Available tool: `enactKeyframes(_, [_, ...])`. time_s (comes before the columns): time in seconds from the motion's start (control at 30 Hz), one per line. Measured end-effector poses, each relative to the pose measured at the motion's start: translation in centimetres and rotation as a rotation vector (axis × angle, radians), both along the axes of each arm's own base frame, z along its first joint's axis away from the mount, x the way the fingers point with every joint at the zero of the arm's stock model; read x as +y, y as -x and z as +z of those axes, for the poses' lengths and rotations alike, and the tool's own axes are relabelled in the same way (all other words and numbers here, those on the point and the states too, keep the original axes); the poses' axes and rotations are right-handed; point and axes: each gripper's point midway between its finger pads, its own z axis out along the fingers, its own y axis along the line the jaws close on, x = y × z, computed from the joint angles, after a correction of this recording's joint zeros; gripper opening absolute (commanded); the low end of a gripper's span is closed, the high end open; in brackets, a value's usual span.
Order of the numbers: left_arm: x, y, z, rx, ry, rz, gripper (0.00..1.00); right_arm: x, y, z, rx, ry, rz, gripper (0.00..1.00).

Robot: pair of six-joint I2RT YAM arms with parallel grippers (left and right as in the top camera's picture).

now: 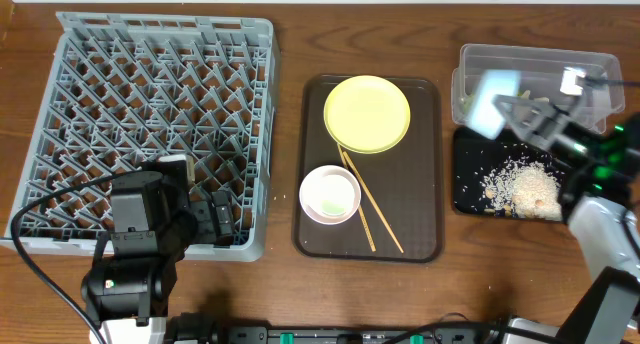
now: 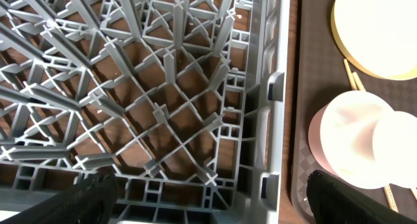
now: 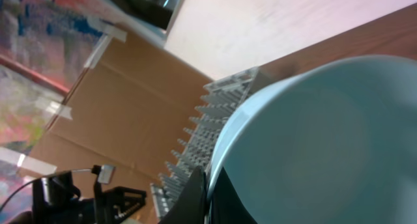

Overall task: Sort waste into correct bins and load items into the dishwasher
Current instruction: 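Tip the blue bowl over the black tray to dump rice, then place the blue bowl onto the yellow plate with right gripper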

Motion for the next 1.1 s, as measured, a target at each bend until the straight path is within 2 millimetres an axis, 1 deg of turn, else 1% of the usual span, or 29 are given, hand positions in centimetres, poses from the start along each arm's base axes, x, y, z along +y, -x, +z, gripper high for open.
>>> enactKeyframes(0.1, [0.0, 0.0, 0.0, 0.0, 0.0, 0.0, 0.94, 3.4, -0.9, 0.6, -0.015, 0.007, 0.024, 0.01])
enactKeyframes(0.2, [0.0, 0.0, 0.0, 0.0, 0.0, 0.0, 0.94, 5.8, -2.0, 1.0, -0.043, 0.023, -0.006, 0.01])
enactKeyframes(0.27, [0.0, 0.0, 0.0, 0.0, 0.0, 0.0, 0.94, 7.5, -2.8, 0.9, -0.053, 0.047, -0.043, 0.01])
enactKeyframes(0.3, [0.0, 0.0, 0.0, 0.0, 0.0, 0.0, 0.94, 8.4, -3.3, 0.4, -0.029, 0.065, -0.062, 0.01])
enactKeyframes(0.33, [0.0, 0.0, 0.0, 0.0, 0.0, 0.0, 0.94, 9.3, -3.8, -0.6, 0.018, 0.103, -0.092, 0.01])
enactKeyframes(0.37, [0.0, 0.0, 0.0, 0.0, 0.0, 0.0, 0.94, 9.7, -4.0, -1.1, 0.034, 0.123, -0.1, 0.01])
enactKeyframes(0.4, [0.0, 0.0, 0.0, 0.0, 0.0, 0.0, 0.94, 10.4, -4.1, -2.2, 0.084, 0.17, -0.11, 0.01])
enactKeyframes(0.47, [0.0, 0.0, 0.0, -0.001, 0.0, 0.0, 0.94, 11.5, -4.1, -3.8, 0.14, 0.286, -0.127, 0.01])
enactKeyframes(0.53, [0.0, 0.0, 0.0, 0.0, 0.0, 0.0, 0.94, 12.5, -4.0, -4.3, 0.144, 0.419, -0.133, 0.01])
enactKeyframes(0.6, [0.0, 0.0, 0.0, 0.0, 0.0, 0.0, 0.94, 13.5, -4.3, -3.2, 0.083, 0.526, -0.133, 0.01])
enactKeyframes(0.7, [0.0, 0.0, 0.0, 0.0, 0.0, 0.0, 0.94, 15.1, -4.7, -0.7, -0.061, 0.671, -0.137, 0.01])
enactKeyframes(0.77, [0.0, 0.0, 0.0, 0.0, 0.0, 0.0, 0.94, 15.9, -4.7, -0.1, -0.132, 0.742, -0.14, 0.01])
enactKeyframes(0.8, [0.0, 0.0, 0.0, 0.0, 0.0, 0.0, 0.94, 16.4, -4.6, -0.3, -0.158, 0.778, -0.131, 0.01])
enactKeyframes(0.9, [0.0, 0.0, 0.0, 0.0, 0.0, 0.0, 0.94, 17.9, -4.6, -2.5, -0.182, 0.861, -0.085, 0.01])
enactKeyframes(0.97, [0.0, 0.0, 0.0, 0.0, 0.0, 0.0, 0.94, 18.9, -4.8, -5.3, -0.169, 0.919, -0.041, 0.01])
enactKeyframes(1.0, [0.0, 0.0, 0.0, 0.0, 0.0, 0.0, 0.94, 19.5, -4.9, -7.3, -0.156, 0.952, -0.01, 0.01])
enactKeyframes(1.1, [0.0, 0.0, 0.0, 0.0, 0.0, 0.0, 0.94, 20.6, -5.0, -11.3, -0.129, 1.009, 0.051, 0.01])
